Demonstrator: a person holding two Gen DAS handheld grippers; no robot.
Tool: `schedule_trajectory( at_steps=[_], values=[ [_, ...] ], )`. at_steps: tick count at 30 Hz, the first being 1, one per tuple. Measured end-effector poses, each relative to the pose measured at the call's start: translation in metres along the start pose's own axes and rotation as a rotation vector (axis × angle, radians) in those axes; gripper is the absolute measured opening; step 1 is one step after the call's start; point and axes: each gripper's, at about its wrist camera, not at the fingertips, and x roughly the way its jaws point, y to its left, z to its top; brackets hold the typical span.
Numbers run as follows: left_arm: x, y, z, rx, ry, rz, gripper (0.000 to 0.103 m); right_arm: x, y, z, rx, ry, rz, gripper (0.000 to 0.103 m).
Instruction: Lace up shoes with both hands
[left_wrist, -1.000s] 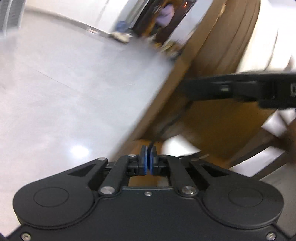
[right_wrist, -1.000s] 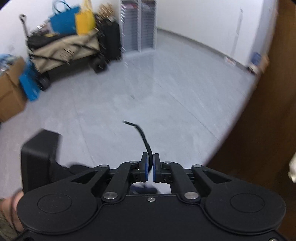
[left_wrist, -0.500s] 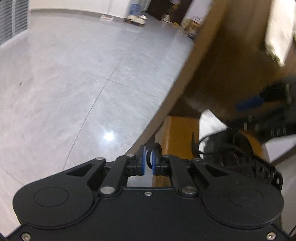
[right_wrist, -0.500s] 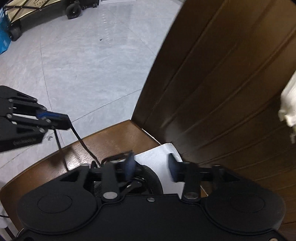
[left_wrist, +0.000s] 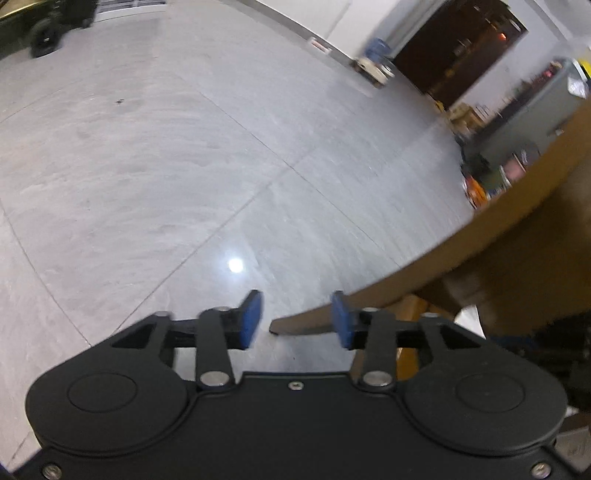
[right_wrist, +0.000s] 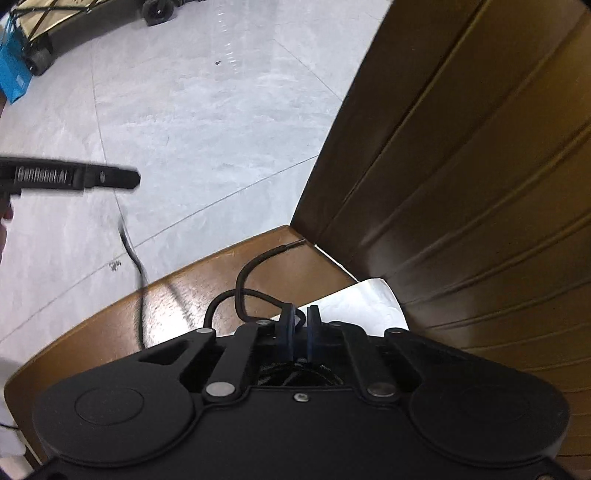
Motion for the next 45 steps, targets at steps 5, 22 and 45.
schedule_trajectory(
  at_steps=[5,22,45],
  values=[
    [-0.001,-0.003,0.002,0.023,0.001,-0.004,0.060,0.013,-0.012,0.019,0.117,-0.042,0.059,0.020],
    [0.013,-0.024,-0.005,0.120,0.095,-0.152,0.069,0.032,0.022,0.038,0.064,0.005,0.066,0.002],
    [-0.034,-0.093,-0.033,0.479,-0.197,-0.530,0.003,-0.108,0.007,-0.018,0.371,-0.448,0.319,0.003]
  ],
)
